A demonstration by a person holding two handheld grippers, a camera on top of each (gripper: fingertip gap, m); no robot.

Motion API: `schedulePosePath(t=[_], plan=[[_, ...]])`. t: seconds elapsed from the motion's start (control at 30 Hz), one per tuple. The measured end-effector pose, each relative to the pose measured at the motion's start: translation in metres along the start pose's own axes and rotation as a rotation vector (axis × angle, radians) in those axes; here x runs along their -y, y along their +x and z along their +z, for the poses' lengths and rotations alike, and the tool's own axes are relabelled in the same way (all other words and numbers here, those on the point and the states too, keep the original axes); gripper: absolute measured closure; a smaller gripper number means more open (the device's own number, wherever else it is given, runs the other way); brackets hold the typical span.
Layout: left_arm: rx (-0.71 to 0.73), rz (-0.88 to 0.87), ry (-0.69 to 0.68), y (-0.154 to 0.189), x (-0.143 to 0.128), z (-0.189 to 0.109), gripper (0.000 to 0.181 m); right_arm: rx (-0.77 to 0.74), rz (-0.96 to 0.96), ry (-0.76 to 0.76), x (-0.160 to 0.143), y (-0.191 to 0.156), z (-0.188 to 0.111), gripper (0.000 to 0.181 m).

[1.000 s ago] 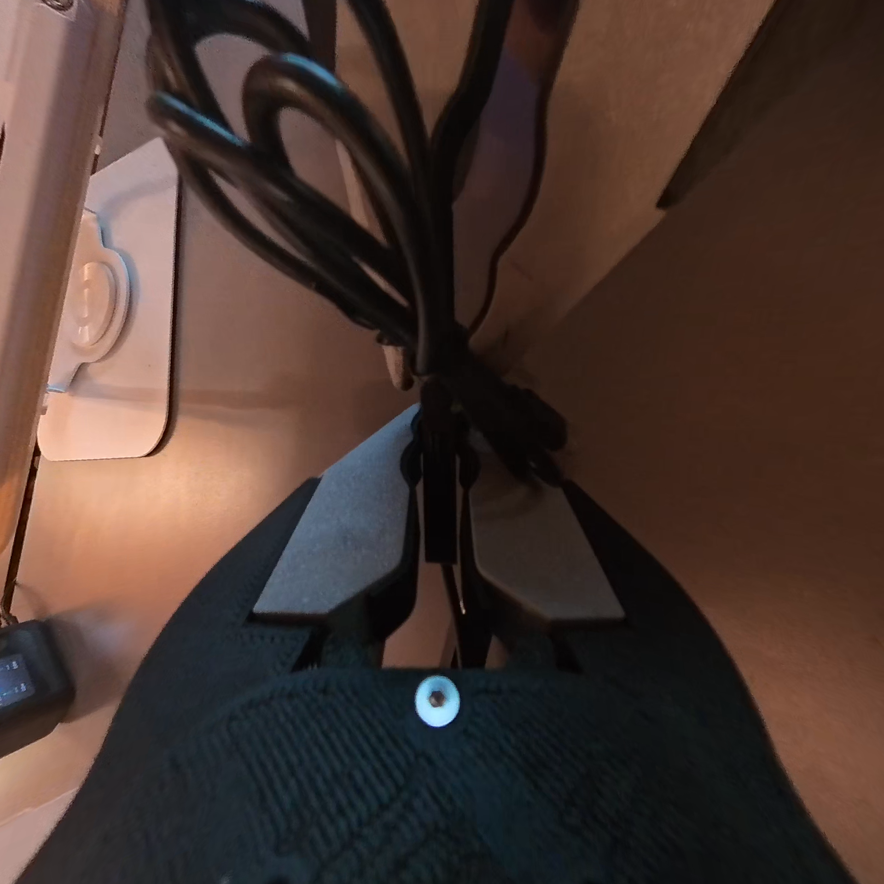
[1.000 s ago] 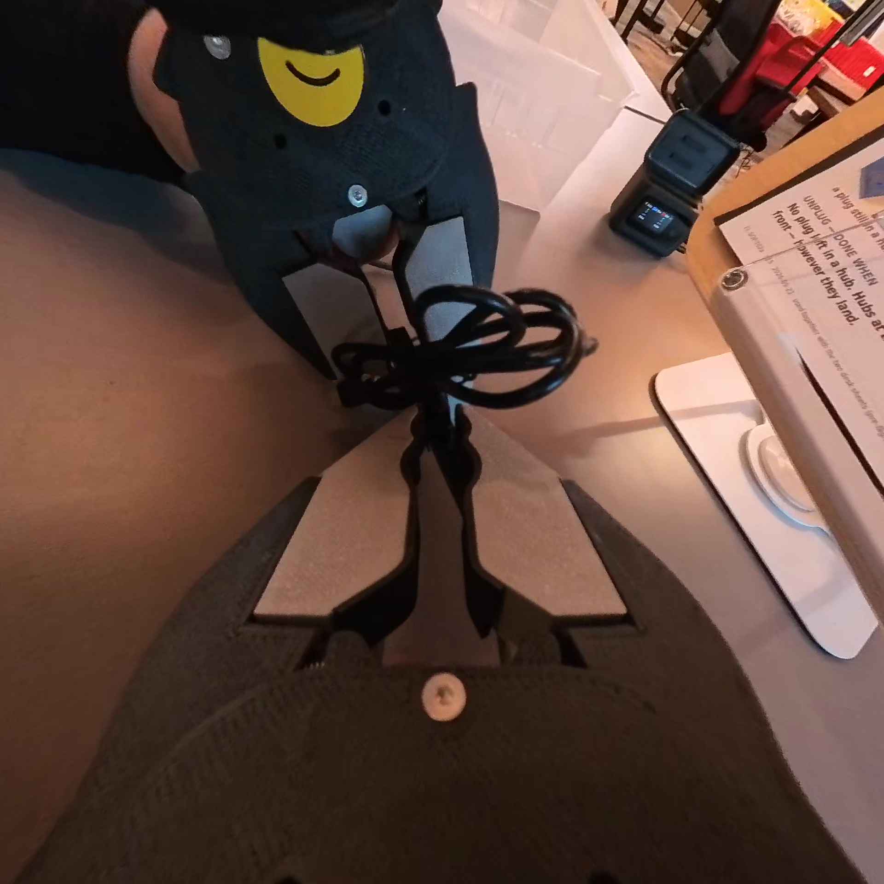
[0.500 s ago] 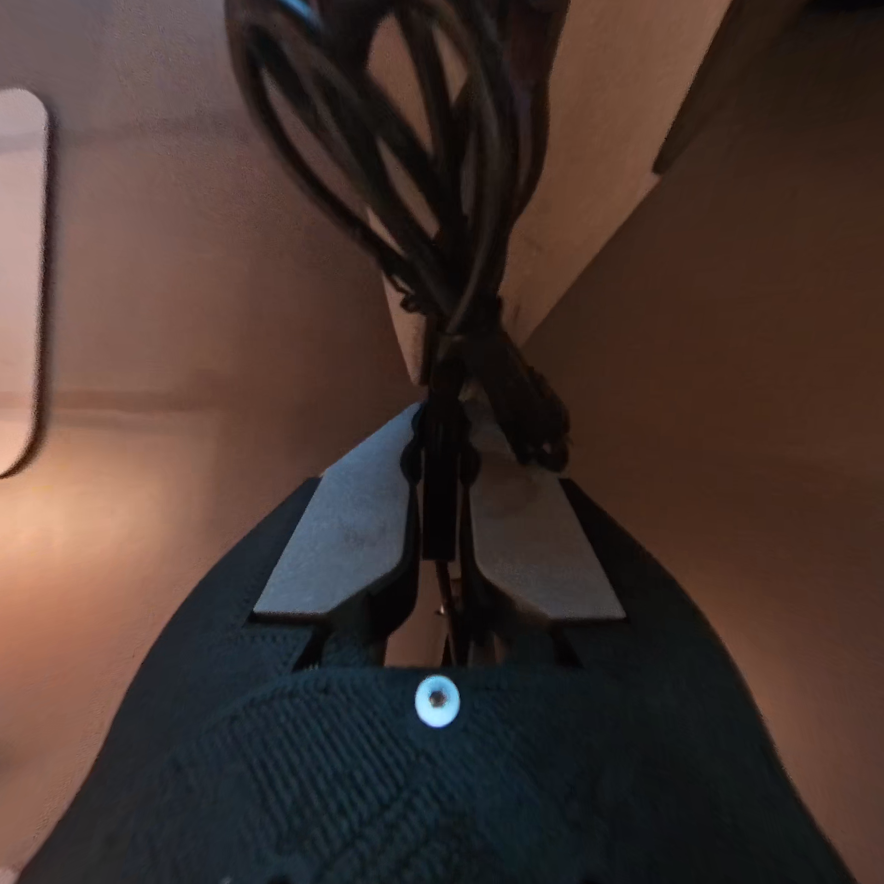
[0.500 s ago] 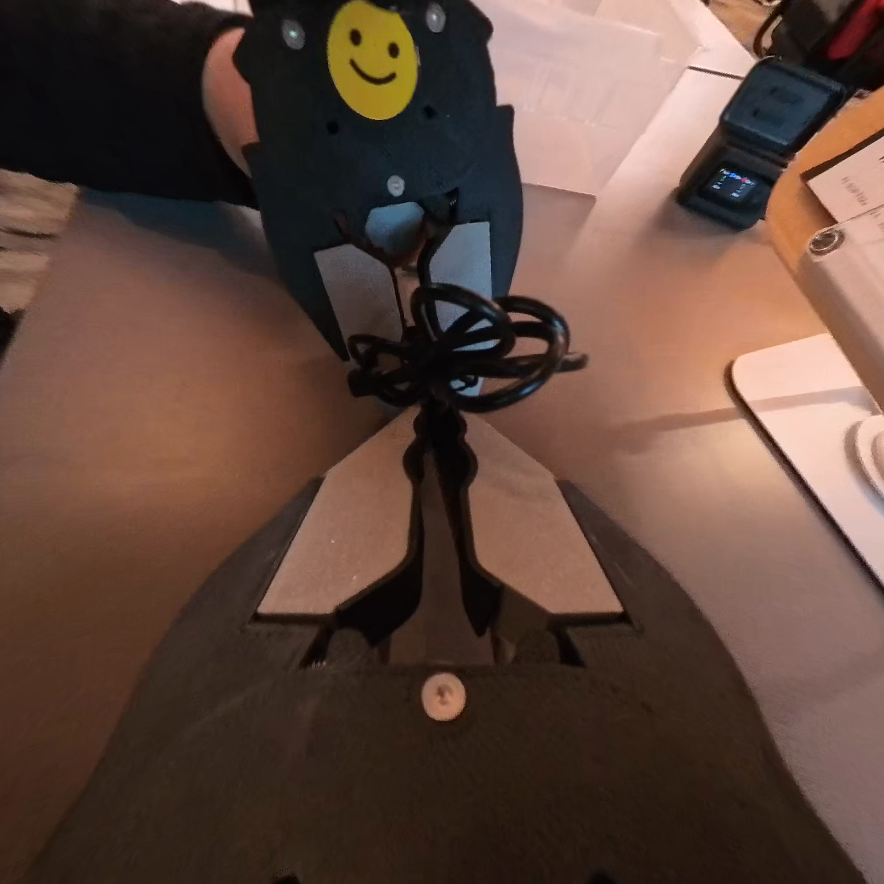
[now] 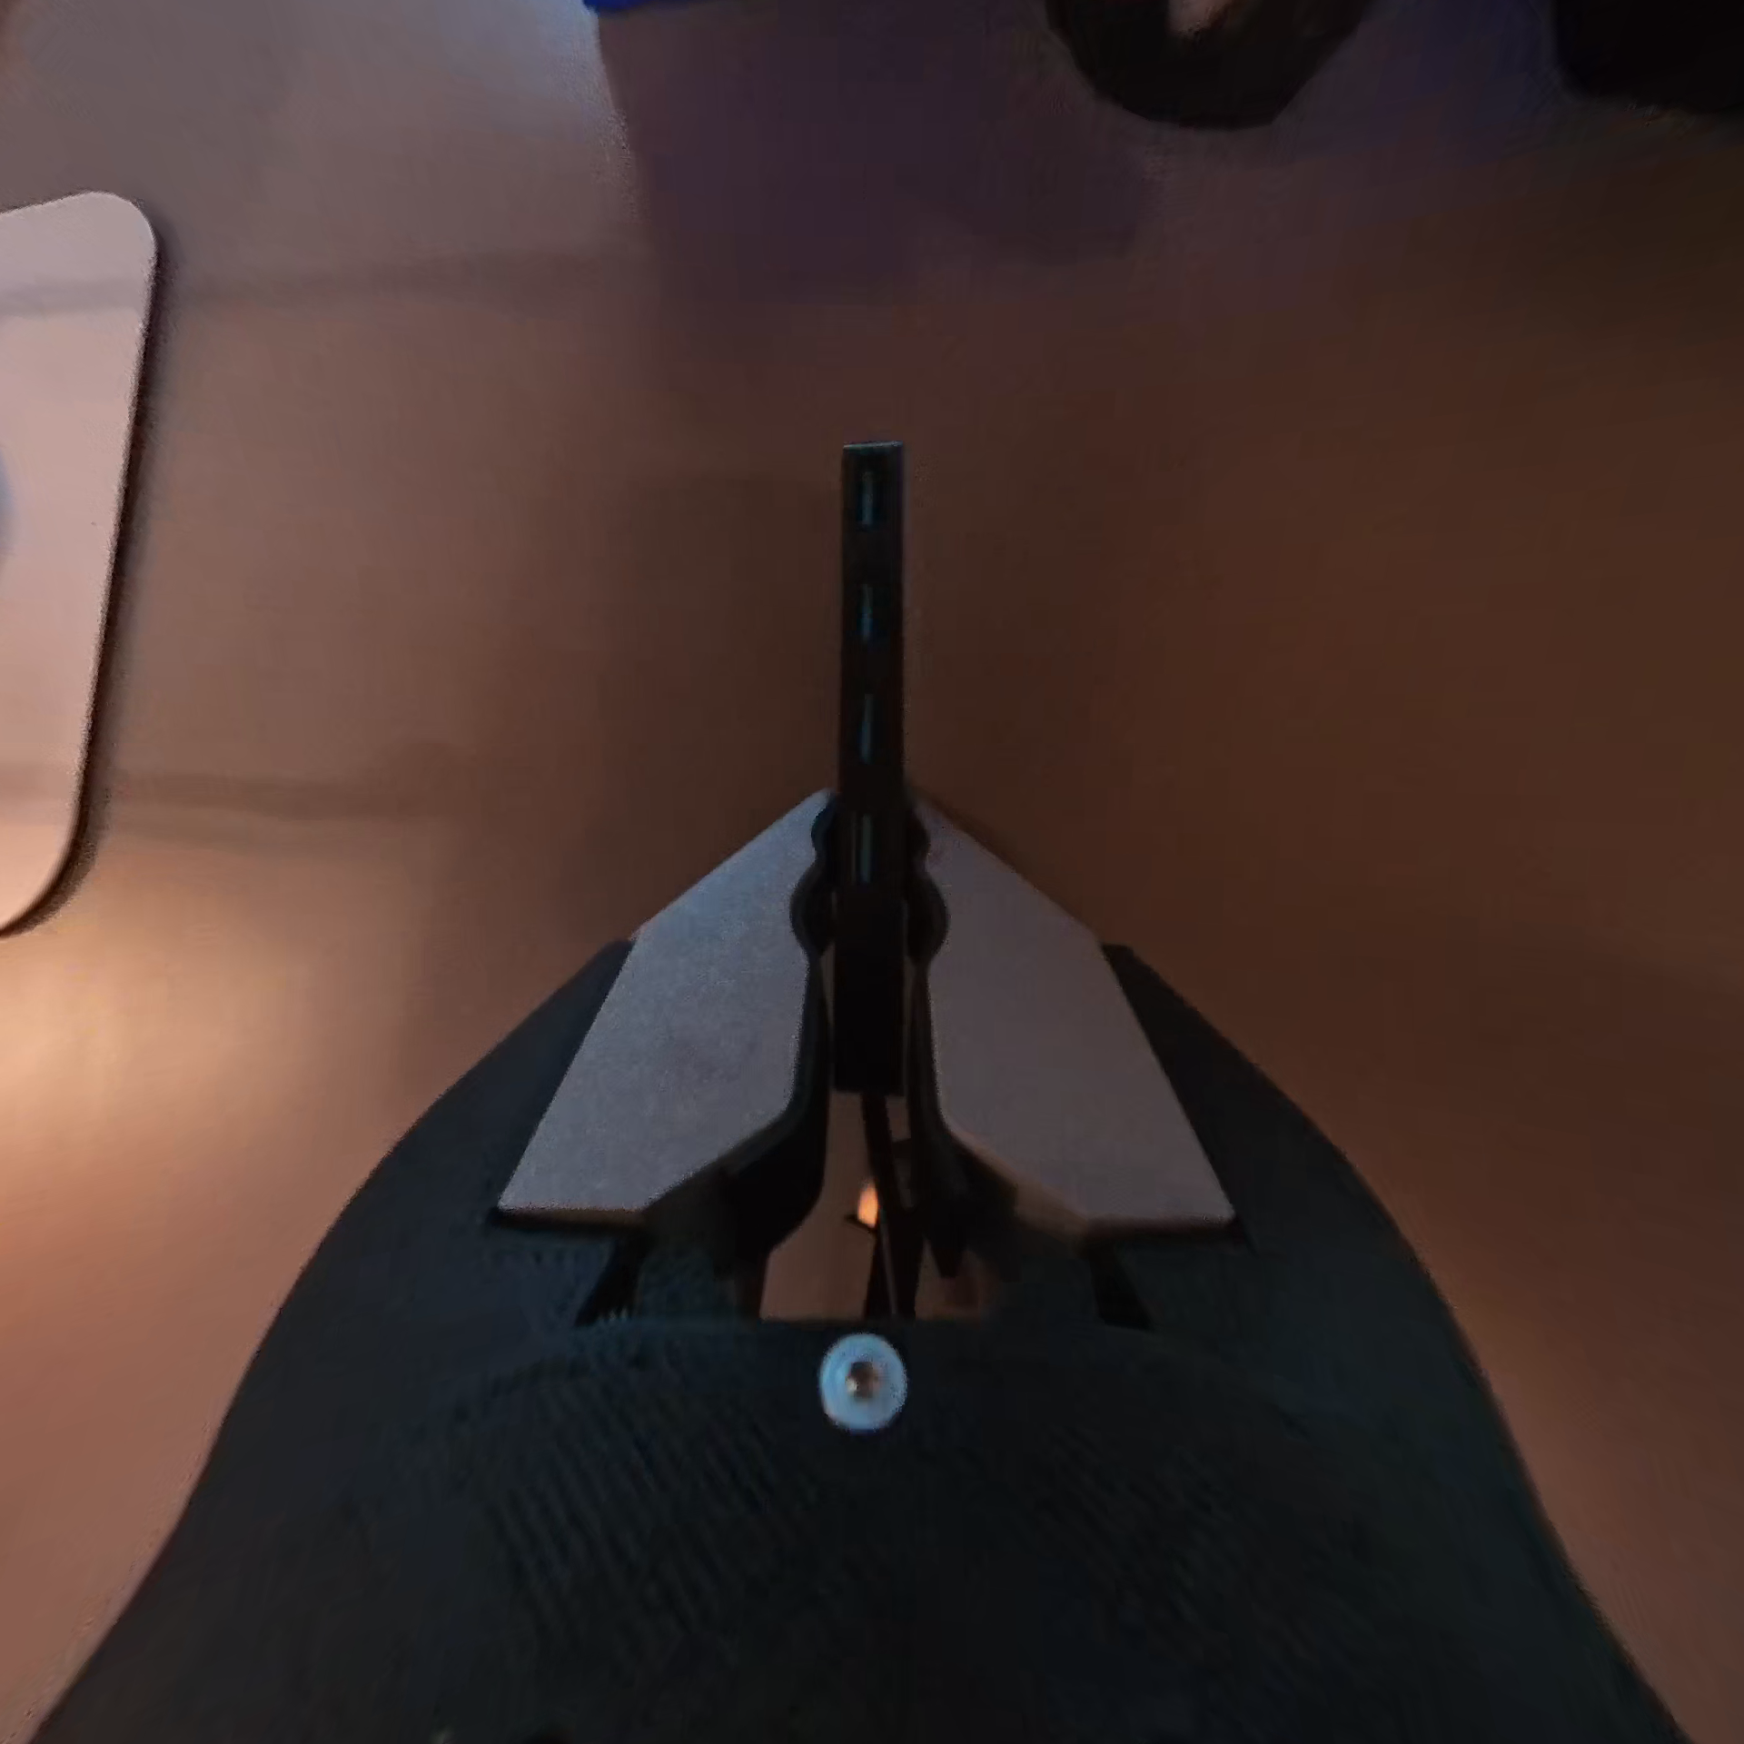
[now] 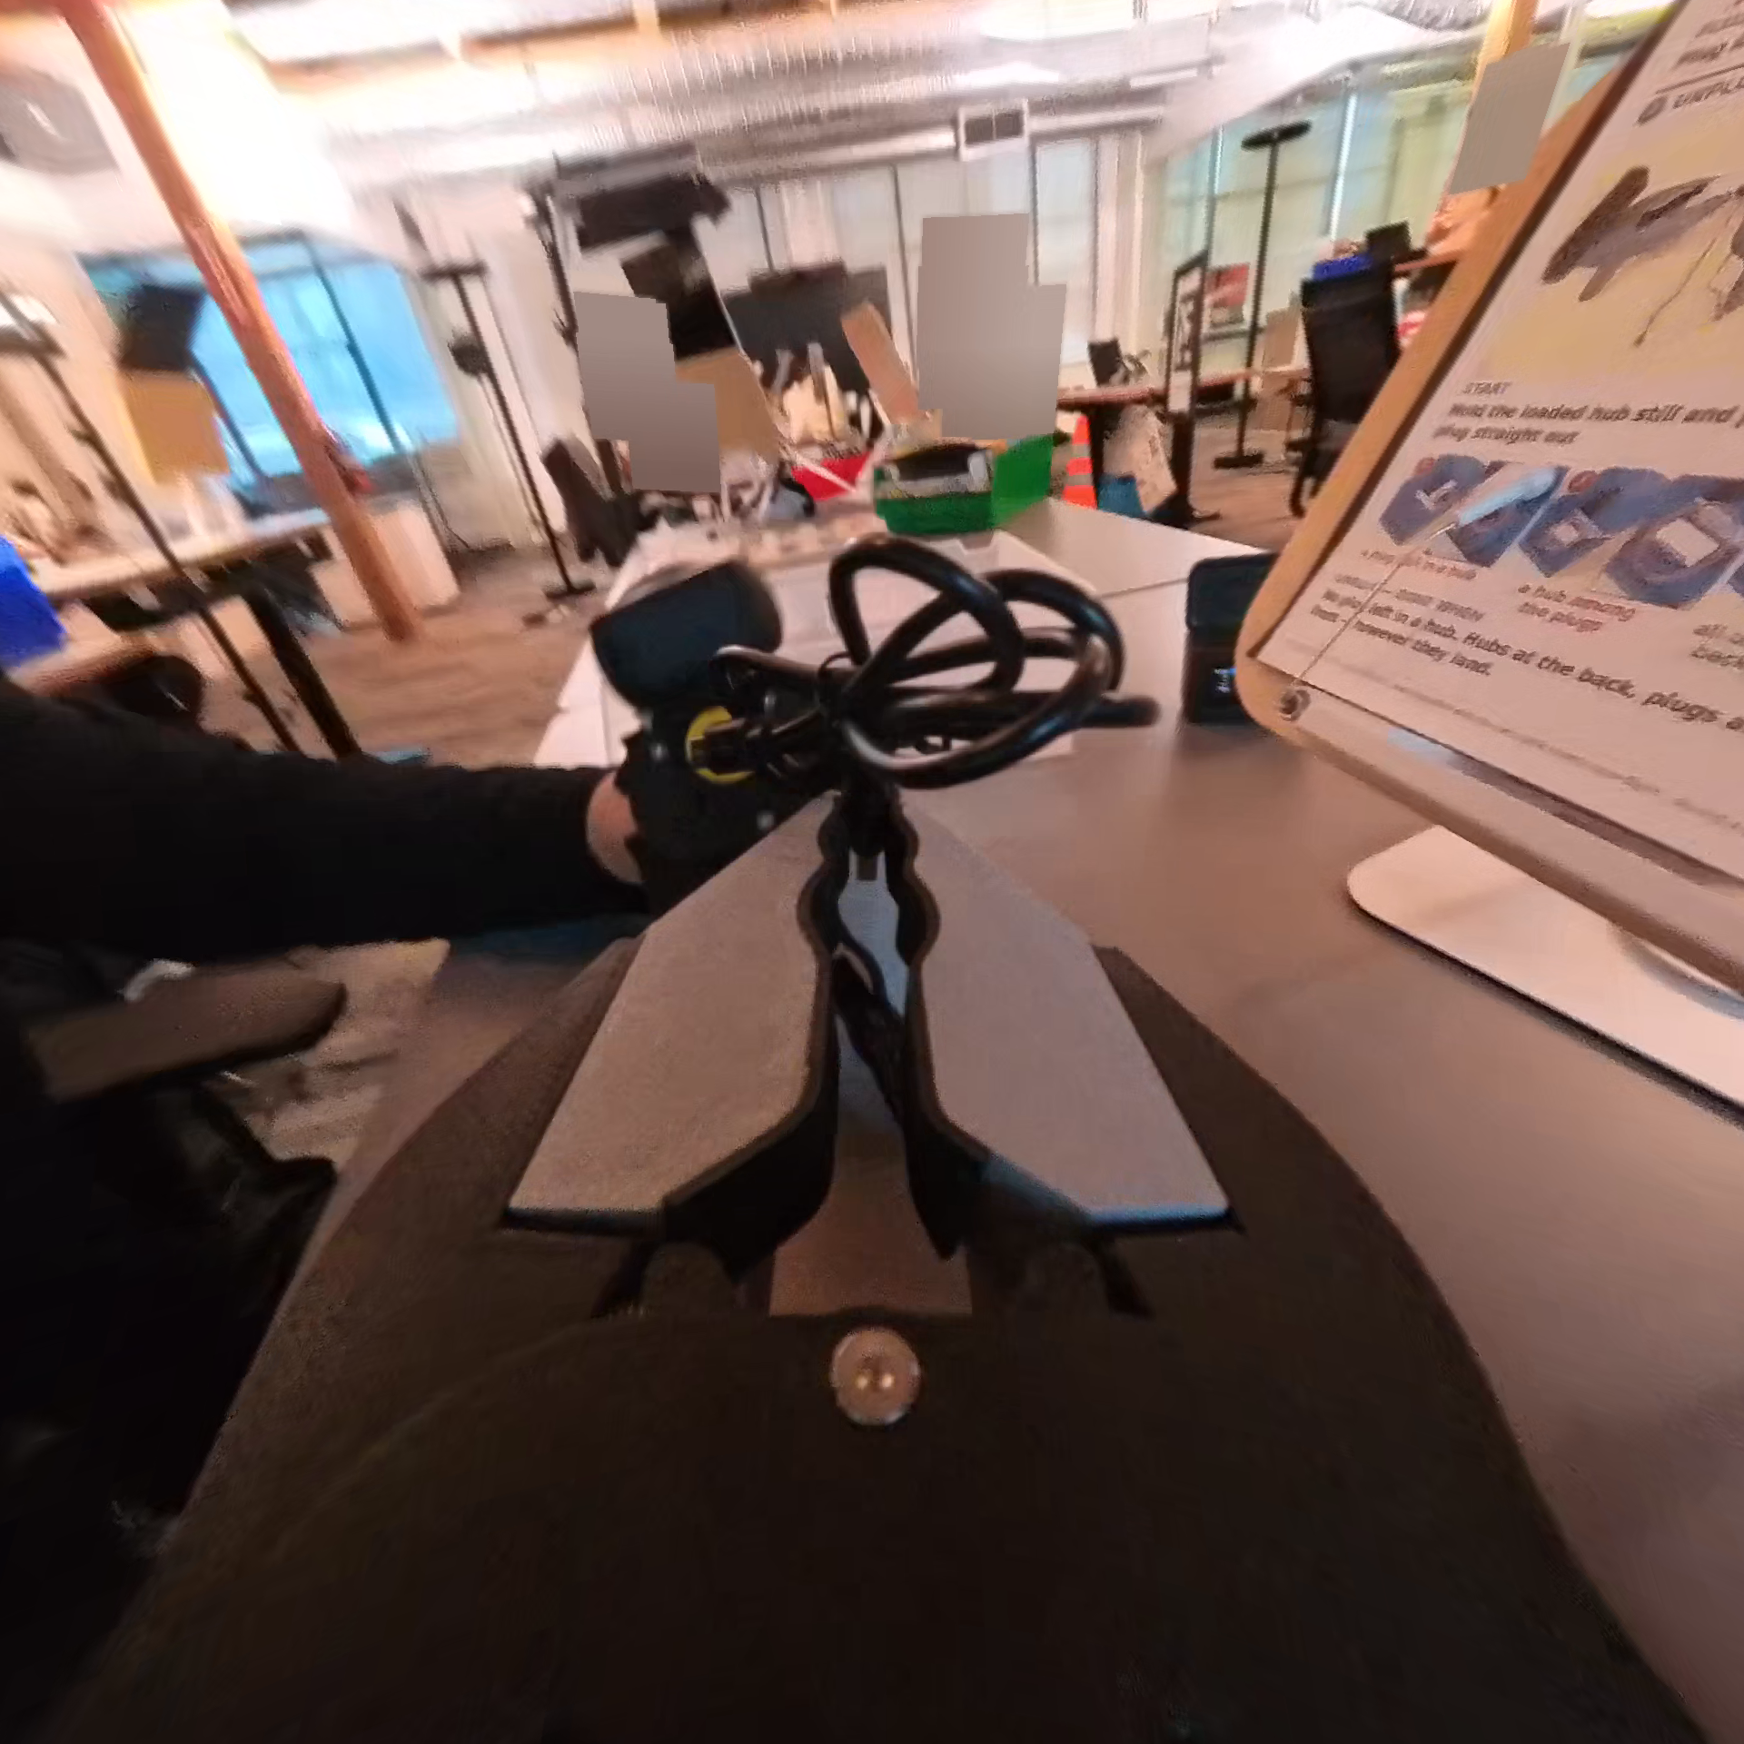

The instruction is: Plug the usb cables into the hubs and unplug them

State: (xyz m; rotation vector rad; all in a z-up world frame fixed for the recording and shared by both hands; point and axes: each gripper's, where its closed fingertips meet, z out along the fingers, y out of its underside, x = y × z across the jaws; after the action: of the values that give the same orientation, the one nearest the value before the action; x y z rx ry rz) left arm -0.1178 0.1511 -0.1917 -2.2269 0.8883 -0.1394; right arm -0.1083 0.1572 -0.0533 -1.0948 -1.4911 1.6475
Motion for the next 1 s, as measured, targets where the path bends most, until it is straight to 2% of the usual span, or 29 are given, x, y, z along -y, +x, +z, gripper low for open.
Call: schedulePosePath(t=[0.1, 0.23, 0.37, 0.5, 0.63, 0.8, 1.0], plan=[[-0.010, -0.049, 0.072, -0.007, 0.005, -0.006, 0.172, -0.005, -0.023, -0.027, -0.004, -0.004, 0.001, 0.178], [0.119, -0.066, 0.097, -0.030, 0.006, -0.014, 0.173, -0.048, -0.094, -0.137, -0.021, -0.002, 0.012, 0.178], [0.258, 0.009, 0.057, -0.042, 0.004, -0.015, 0.173, -0.113, -0.201, -0.300, -0.049, 0.003, 0.022, 0.178], [0.351, 0.105, -0.023, -0.046, -0.003, -0.013, 0.174, -0.155, -0.269, -0.360, -0.058, 0.005, 0.026, 0.177], [0.400, 0.151, -0.027, -0.051, -0.002, -0.015, 0.174, -0.309, -0.342, -0.259, -0.033, 0.018, 0.013, 0.178], [0.440, 0.162, -0.032, -0.059, -0.005, -0.018, 0.173, -0.354, -0.287, -0.071, 0.000, 0.001, -0.003, 0.179], [0.463, 0.167, -0.033, -0.064, -0.006, -0.022, 0.173, -0.400, -0.308, -0.083, 0.019, -0.038, -0.032, 0.178]])
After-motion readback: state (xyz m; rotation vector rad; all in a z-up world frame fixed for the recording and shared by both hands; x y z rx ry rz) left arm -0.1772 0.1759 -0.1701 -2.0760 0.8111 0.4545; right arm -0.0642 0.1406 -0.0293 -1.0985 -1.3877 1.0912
